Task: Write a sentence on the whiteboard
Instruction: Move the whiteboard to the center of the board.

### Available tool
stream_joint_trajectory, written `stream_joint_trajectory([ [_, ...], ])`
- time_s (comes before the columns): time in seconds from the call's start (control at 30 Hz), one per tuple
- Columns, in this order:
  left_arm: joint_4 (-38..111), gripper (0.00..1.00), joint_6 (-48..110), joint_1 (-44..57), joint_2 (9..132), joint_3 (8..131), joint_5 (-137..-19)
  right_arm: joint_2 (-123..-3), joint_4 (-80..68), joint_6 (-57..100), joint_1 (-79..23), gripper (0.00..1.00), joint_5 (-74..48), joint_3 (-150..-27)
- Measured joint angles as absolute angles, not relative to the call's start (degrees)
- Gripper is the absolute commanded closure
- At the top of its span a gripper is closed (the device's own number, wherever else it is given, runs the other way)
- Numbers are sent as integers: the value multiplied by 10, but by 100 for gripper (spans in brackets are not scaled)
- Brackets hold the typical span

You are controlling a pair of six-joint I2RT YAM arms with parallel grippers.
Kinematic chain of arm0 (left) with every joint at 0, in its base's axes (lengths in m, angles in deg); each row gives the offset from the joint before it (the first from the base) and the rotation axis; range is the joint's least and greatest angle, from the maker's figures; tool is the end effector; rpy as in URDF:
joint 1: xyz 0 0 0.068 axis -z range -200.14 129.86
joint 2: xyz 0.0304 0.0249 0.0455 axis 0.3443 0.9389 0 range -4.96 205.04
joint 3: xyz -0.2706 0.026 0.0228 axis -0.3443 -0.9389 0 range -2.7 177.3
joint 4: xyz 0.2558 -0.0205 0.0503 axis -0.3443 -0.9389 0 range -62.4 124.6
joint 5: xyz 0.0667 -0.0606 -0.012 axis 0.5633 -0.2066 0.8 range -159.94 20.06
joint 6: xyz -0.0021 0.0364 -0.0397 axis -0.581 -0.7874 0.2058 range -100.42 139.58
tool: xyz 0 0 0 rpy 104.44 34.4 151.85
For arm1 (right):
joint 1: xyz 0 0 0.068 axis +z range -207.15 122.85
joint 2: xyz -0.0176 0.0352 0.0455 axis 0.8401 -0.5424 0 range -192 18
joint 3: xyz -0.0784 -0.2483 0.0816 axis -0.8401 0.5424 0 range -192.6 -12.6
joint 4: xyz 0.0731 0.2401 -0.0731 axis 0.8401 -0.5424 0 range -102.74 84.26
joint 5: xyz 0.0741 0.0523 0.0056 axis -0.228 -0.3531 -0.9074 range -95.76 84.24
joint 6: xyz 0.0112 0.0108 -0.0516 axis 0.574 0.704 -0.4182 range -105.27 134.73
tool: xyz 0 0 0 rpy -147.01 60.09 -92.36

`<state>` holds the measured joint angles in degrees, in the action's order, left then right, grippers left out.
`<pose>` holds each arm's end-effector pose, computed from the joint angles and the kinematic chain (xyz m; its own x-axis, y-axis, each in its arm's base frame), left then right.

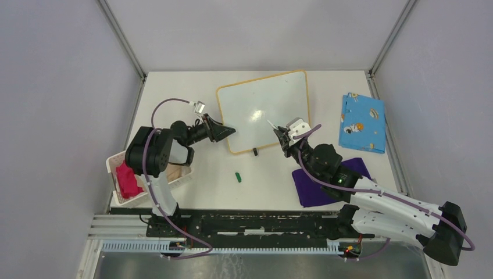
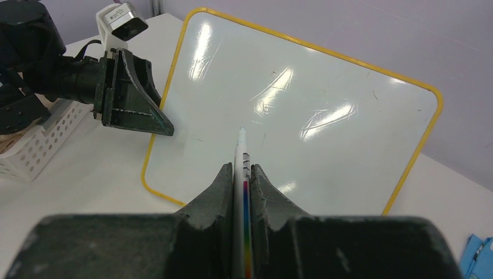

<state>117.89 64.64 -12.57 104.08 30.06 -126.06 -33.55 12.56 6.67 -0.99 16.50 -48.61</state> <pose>0.3090 -0.0709 0.1507 -0.5449 -0.3257 -0.7727 0.7143 0.3023 -0.6312 0.1308 0.1709 0.3176 0.1048 -0.0767 -0.9915 -0.5488 0.8270 -0.1220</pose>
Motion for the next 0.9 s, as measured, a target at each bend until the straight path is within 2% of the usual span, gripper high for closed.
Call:
stream_joint_trajectory([
  [0.4, 1192, 77, 669, -126, 1088, 321, -1290, -336, 124, 67, -10, 100, 170, -486],
  [0.6, 1204, 98, 668, -126, 1097, 341, -1306, -336, 122, 67, -10, 100, 173, -486],
  [0.9, 1205, 98, 671, -132, 1110, 364, -1334, -336, 120, 64, -10, 100, 173, -486],
])
